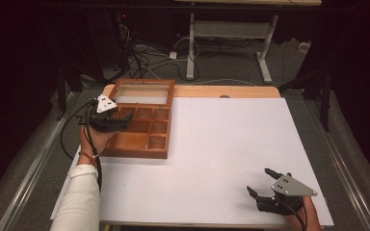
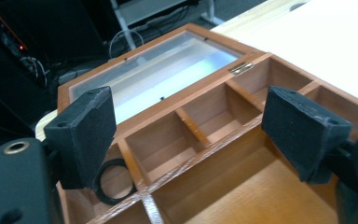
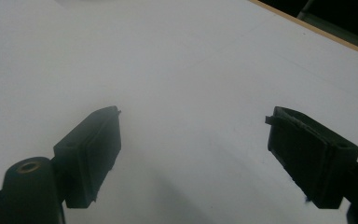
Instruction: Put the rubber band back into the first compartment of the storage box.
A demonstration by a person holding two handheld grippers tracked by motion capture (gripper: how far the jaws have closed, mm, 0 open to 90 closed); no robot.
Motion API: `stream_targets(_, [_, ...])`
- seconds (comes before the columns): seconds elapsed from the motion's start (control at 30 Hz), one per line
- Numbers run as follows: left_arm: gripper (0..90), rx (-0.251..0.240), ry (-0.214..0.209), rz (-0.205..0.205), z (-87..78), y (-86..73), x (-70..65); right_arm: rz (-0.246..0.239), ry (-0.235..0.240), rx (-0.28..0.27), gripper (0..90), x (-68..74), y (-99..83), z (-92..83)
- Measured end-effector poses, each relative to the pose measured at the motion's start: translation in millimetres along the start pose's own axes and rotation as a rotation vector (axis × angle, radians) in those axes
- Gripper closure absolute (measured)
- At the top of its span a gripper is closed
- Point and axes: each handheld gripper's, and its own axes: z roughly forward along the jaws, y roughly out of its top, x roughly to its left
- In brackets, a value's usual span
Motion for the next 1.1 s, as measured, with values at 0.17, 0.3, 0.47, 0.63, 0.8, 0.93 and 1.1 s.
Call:
stream_targets(0.17, [17.1, -0.041, -0.01, 0.023, -8.7, 0.0, -11.1, 0.002, -0.003, -0.002, 18.2, -0.4, 0.2, 0.2])
stream_targets(0.3, [17.0, -0.071, -0.029, 0.029, -13.8, -0.4, -18.4, 0.006, -0.005, -0.005, 18.2, -0.7, 0.8, -0.7])
stream_targets(0.47, [17.2, -0.108, -0.035, 0.03, -21.2, 1.1, -24.4, 0.002, -0.005, -0.007, 18.2, 0.8, 1.8, -1.0])
stream_targets(0.63, [17.0, -0.131, -0.039, 0.033, -27.9, 2.6, -29.2, -0.002, -0.001, -0.003, 18.3, 2.2, 1.3, -0.2])
stream_targets(0.8, [17.0, -0.165, -0.051, 0.043, -33.9, 4.3, -34.7, -0.006, -0.001, -0.01, 18.3, 3.7, 2.3, -1.1])
stream_targets(0.93, [15.8, -0.181, -0.067, 0.032, -39.5, 4.6, -38.8, -0.011, -0.008, -0.025, 18.8, 5.3, 3.8, -2.9])
stream_targets(1.1, [15.8, -0.199, -0.069, 0.038, -45.9, 4.5, -40.4, -0.014, -0.003, -0.021, 18.8, 7.0, 4.7, -2.1])
